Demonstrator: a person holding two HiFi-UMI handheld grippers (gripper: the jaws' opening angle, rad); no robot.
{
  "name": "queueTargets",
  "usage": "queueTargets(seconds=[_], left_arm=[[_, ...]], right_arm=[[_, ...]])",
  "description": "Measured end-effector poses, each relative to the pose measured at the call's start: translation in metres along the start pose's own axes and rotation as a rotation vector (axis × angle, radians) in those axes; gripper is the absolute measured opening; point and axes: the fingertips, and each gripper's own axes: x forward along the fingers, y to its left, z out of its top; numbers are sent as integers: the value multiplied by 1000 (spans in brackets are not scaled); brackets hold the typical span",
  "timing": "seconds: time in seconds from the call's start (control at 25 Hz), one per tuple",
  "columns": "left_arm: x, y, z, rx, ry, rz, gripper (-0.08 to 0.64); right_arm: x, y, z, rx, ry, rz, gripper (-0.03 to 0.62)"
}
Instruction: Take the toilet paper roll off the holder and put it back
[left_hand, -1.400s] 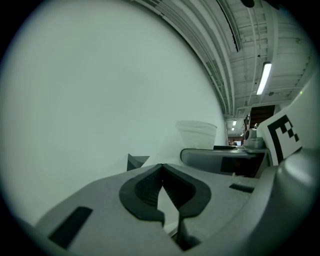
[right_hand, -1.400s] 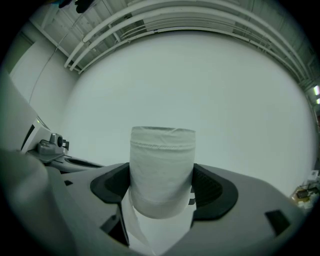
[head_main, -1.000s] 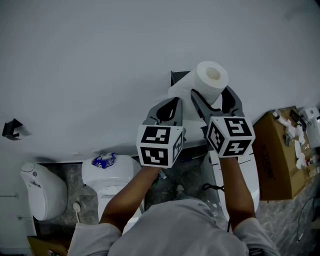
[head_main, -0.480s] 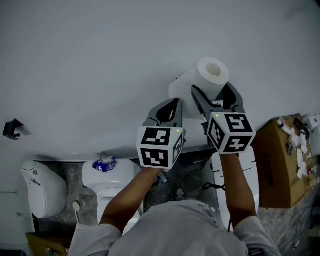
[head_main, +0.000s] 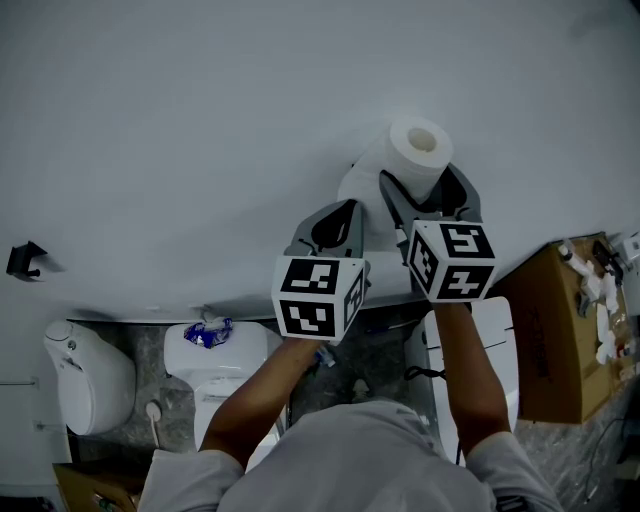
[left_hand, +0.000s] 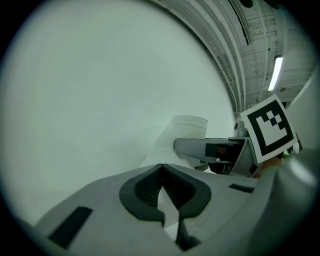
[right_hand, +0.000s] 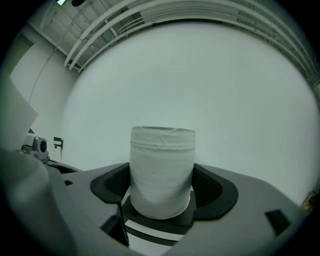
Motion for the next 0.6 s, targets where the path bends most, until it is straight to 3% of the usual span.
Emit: queueTargets(seconds=[0.36, 0.6], left_arm=[[6, 3, -4, -10, 8, 9, 5], [4, 2, -7, -8, 15, 17, 5]], right_arm=[[10, -1, -14, -41, 60, -11, 383], [9, -1, -14, 7, 69, 7, 383]])
